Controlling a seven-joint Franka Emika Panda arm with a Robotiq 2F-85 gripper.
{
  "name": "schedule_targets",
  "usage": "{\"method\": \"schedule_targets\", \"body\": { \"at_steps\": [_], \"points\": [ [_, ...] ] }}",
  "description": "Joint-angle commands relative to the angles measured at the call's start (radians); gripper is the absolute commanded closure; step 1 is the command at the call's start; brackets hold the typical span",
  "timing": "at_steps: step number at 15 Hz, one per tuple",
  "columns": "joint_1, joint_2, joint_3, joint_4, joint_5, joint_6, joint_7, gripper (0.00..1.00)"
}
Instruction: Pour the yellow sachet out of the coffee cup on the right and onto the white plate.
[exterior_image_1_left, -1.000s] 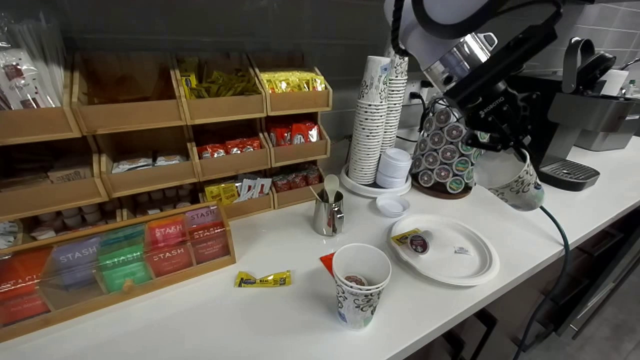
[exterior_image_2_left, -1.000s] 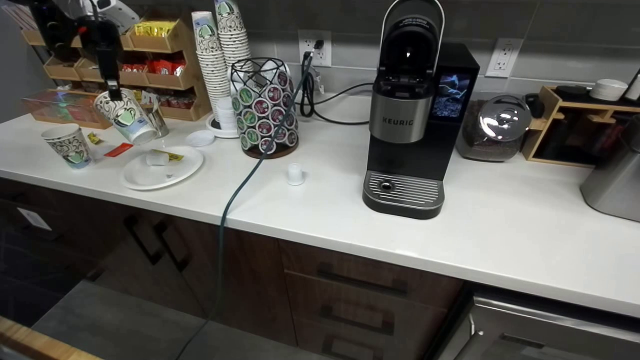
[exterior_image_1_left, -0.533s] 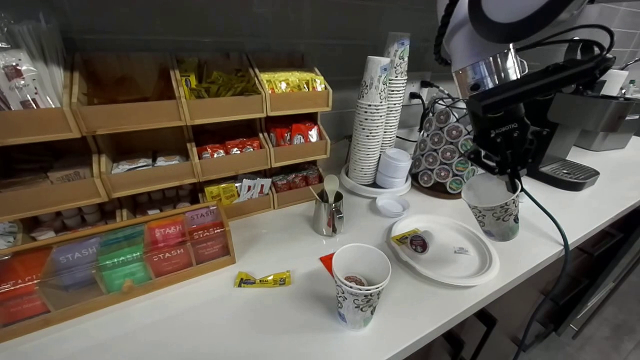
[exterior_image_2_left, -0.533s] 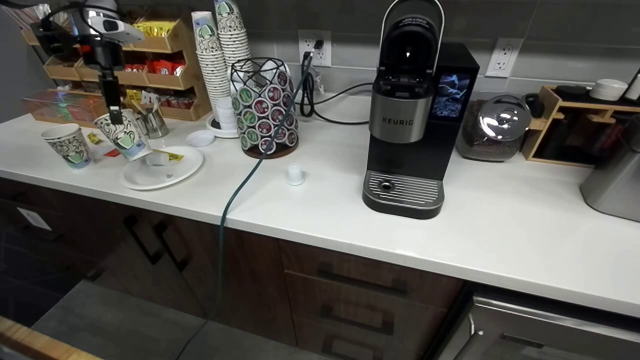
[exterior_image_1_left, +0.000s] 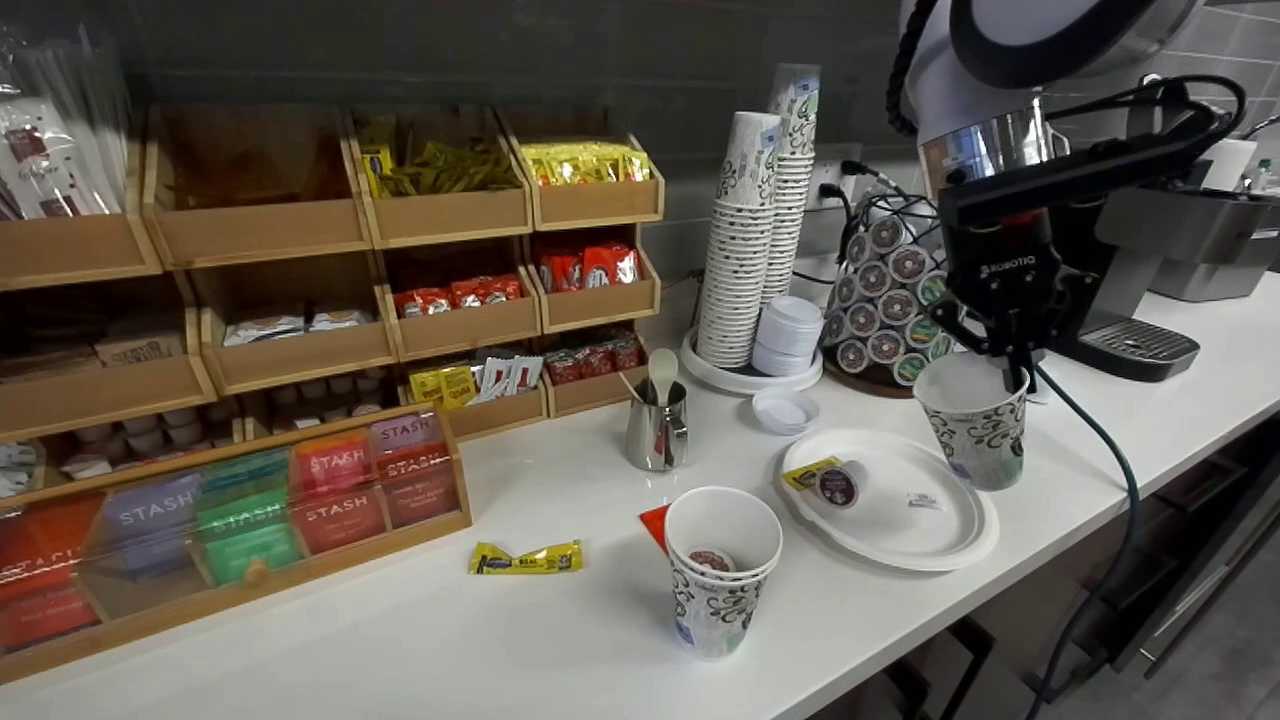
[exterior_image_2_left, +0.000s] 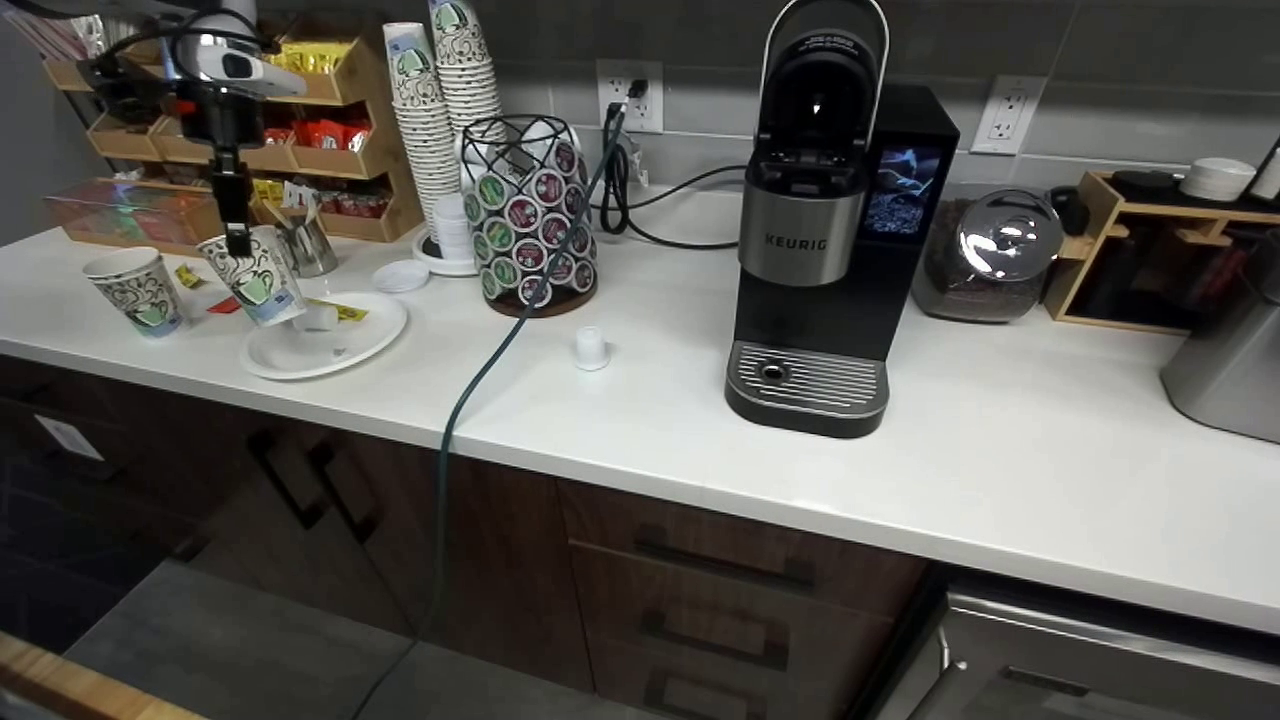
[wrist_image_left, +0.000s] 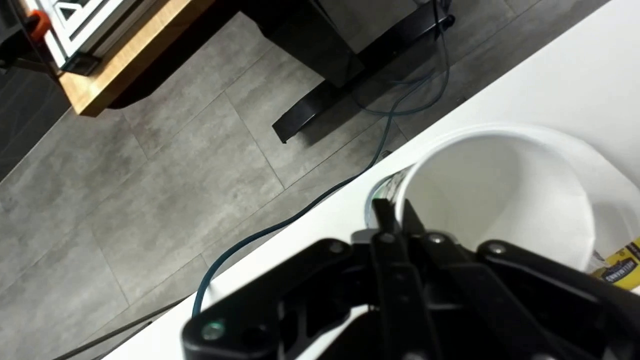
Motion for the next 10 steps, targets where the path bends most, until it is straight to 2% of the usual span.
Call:
{"method": "schedule_targets", "body": {
  "at_steps": [1,7,10],
  "points": [
    [-0.036,0.047,-0.033,0.003,0.107,0.076,0.061,0.99],
    [-0.089,0.115,-0.063,0.004,0.338,0.192,0.084,0.99],
    [-0.094,0.136,-0.075,-0.002,0.374,0.255,0.094,0.99]
  ]
}}
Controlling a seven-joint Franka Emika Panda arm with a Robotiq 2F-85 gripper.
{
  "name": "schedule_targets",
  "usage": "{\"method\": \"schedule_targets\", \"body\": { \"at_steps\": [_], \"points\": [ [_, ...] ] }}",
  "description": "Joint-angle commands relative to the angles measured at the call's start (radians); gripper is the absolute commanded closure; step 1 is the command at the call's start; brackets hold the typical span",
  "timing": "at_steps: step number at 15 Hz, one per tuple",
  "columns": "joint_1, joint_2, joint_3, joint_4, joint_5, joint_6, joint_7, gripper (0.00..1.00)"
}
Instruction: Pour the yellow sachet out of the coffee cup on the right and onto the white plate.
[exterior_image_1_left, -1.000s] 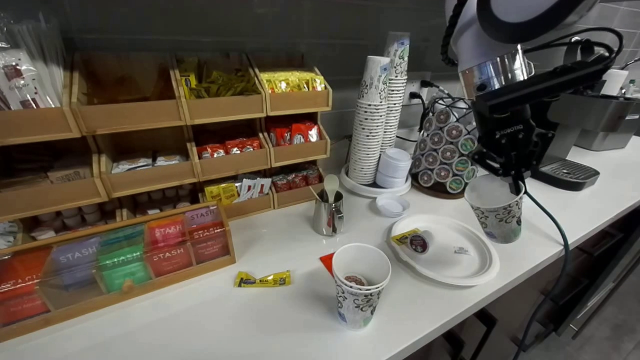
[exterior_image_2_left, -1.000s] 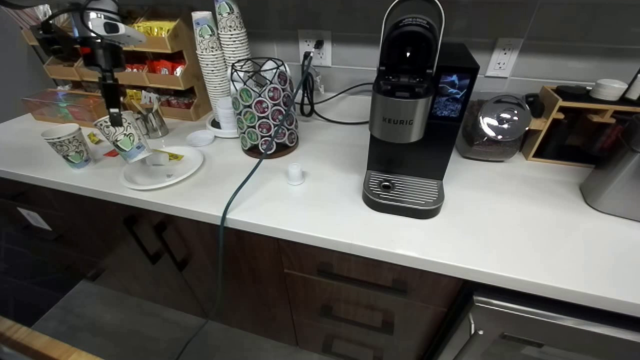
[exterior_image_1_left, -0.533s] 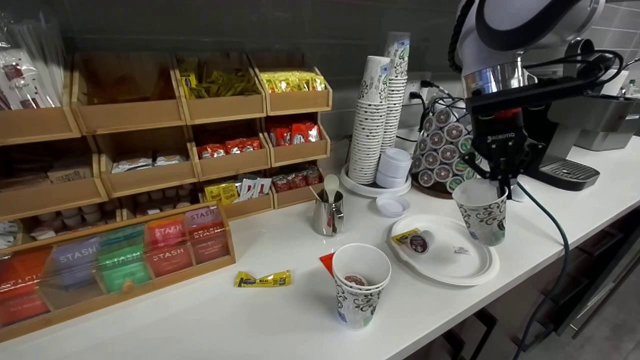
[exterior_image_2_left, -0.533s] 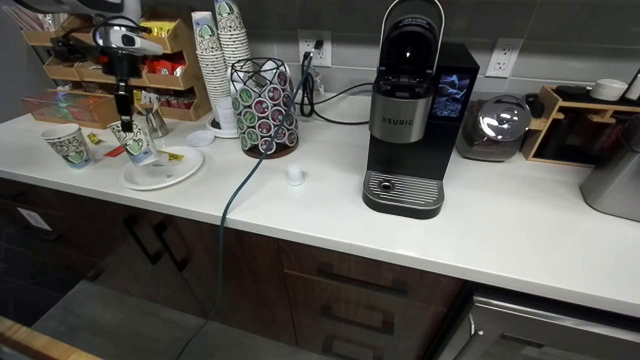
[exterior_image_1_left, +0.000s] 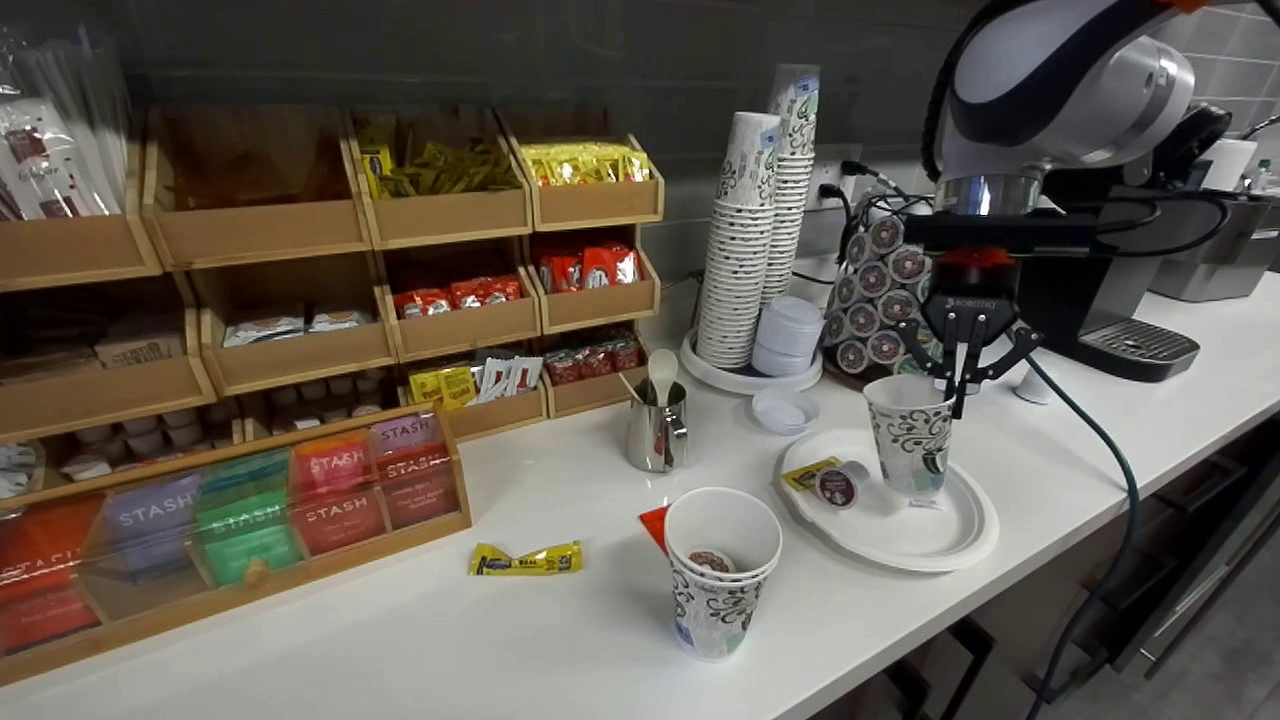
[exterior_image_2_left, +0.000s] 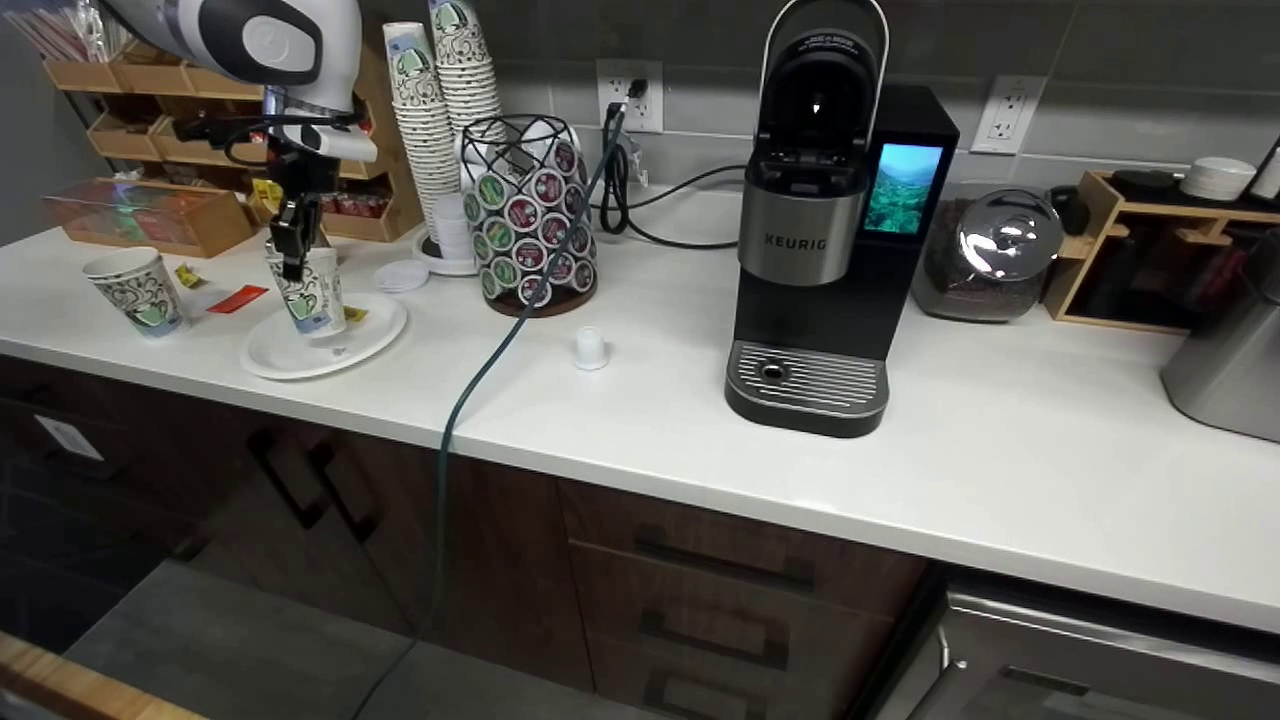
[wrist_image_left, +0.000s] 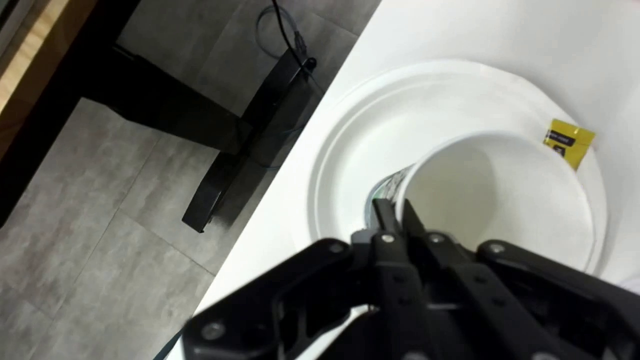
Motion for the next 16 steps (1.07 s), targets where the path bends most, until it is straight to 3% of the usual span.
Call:
{"method": "schedule_targets", "body": {
  "at_steps": [1,5,6,7,11,16],
  "points": [
    [-0.005,0.026,-0.013,0.000,0.045,0.061,0.021,0.99],
    [-0.011,0.011,-0.021,-0.032,0.043,0.088,-0.013,0.99],
    [-0.015,0.007,-0.018,-0.038,0.054,0.087,-0.023,0.71],
    [-0.016,0.005,-0.018,-0.041,0.057,0.087,-0.026,0.70],
    [-0.025,-0.021,-0.022,-0.049,0.044,0.054,-0.075,0.41],
    [-0.026,-0.184,-0.047,-0.154,-0.103,-0.014,-0.259,0.04]
  ]
}}
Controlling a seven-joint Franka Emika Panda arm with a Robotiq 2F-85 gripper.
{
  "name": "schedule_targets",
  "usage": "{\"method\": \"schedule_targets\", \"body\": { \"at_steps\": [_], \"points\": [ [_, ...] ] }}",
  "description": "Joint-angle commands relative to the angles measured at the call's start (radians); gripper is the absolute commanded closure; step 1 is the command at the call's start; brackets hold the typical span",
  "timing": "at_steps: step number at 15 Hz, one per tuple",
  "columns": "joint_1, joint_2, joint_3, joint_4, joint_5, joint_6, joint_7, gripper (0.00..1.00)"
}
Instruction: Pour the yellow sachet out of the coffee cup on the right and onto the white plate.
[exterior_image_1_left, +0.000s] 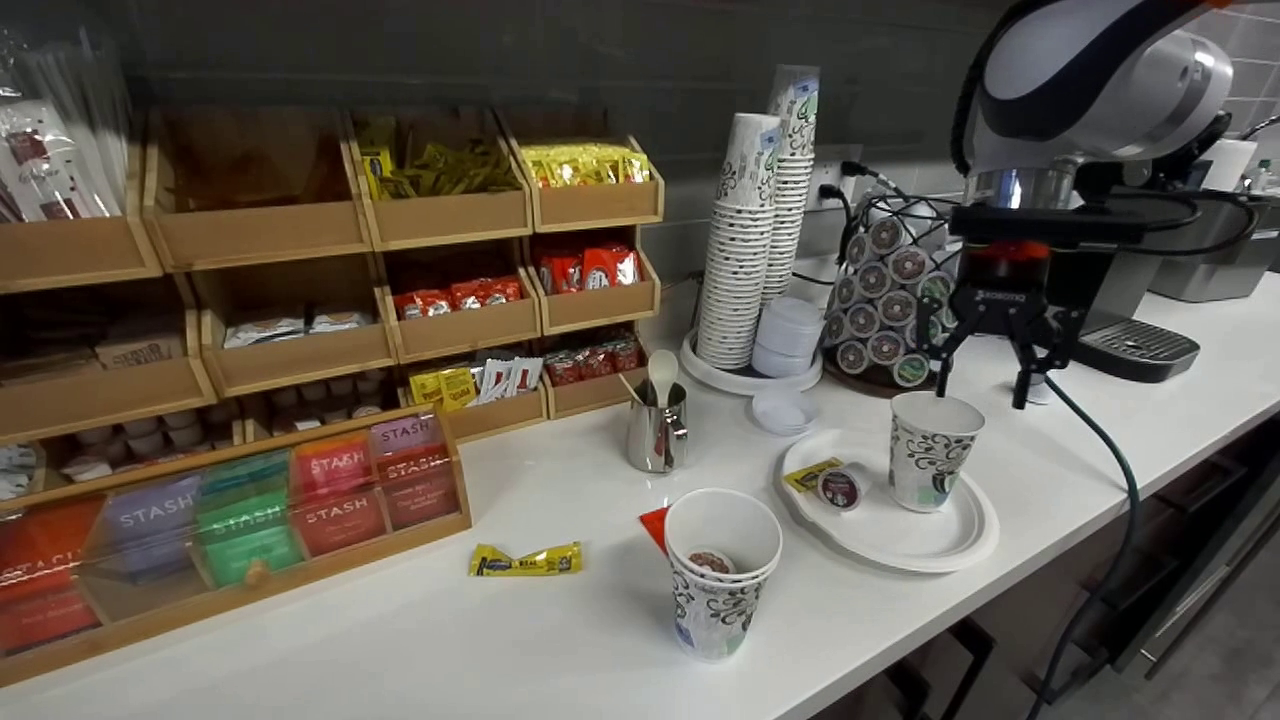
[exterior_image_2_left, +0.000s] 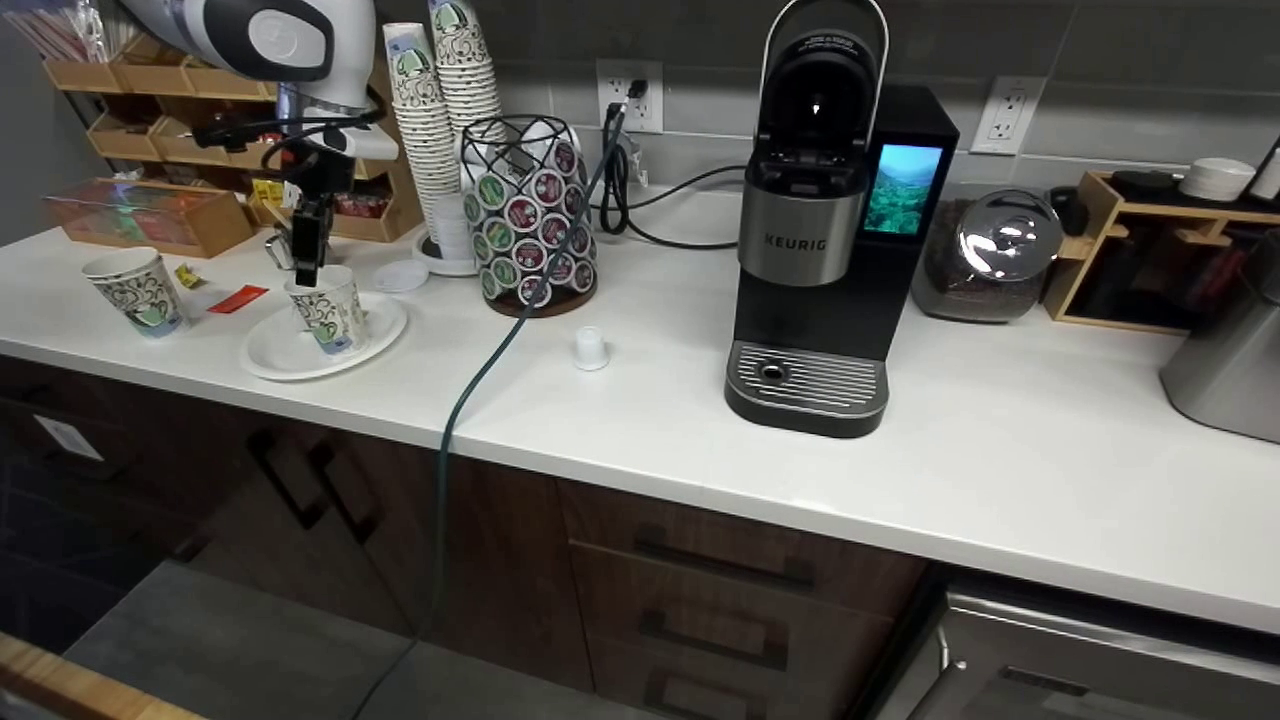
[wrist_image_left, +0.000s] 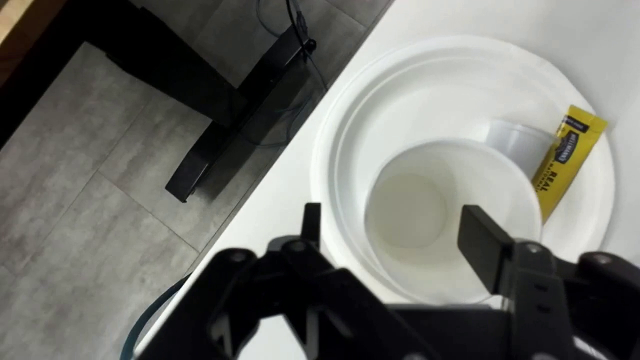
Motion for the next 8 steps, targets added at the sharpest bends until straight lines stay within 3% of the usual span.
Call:
{"method": "schedule_targets", "body": {
  "at_steps": [1,4,7,8],
  "points": [
    [0.001,-0.179,-0.024,-0.144,-0.142,-0.034,-0.104,0.00],
    [0.001,-0.339,-0.021,-0.310,-0.297,0.036,-0.157,0.00],
    [-0.009,-0.494,0.004,-0.462,-0.353,0.144,-0.199,0.00],
    [-0.020,-0.356,0.005,-0.317,-0.319,0.059,-0.171,0.00]
  ]
}}
